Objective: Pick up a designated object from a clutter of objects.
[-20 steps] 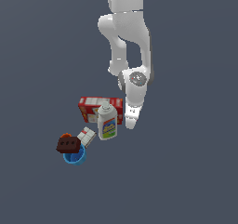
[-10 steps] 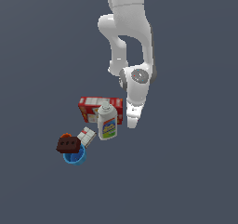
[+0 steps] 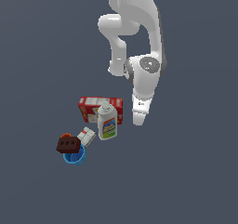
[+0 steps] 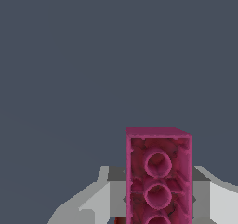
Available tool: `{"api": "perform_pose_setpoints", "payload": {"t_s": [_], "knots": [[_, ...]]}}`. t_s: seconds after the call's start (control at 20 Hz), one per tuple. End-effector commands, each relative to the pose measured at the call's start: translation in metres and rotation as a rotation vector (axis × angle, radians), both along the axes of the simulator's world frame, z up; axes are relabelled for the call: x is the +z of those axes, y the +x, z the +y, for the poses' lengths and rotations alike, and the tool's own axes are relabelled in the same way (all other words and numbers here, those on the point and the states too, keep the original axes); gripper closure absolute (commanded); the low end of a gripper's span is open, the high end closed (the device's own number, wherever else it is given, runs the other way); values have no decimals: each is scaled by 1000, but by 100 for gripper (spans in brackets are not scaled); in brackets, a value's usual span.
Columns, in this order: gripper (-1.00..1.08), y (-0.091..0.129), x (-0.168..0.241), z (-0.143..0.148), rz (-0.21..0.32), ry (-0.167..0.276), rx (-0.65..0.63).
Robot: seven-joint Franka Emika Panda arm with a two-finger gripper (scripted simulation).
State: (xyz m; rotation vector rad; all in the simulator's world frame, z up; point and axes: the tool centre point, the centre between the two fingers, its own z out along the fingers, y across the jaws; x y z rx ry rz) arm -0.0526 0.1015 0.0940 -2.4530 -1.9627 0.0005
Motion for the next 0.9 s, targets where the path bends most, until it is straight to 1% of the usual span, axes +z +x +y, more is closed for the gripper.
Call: {"api": "perform_pose_setpoints", "payload": {"t_s": [0.0,0.85], "knots": [[108,7,22,8,0,1,1],[108,58,178,59,0,2,1]]}}
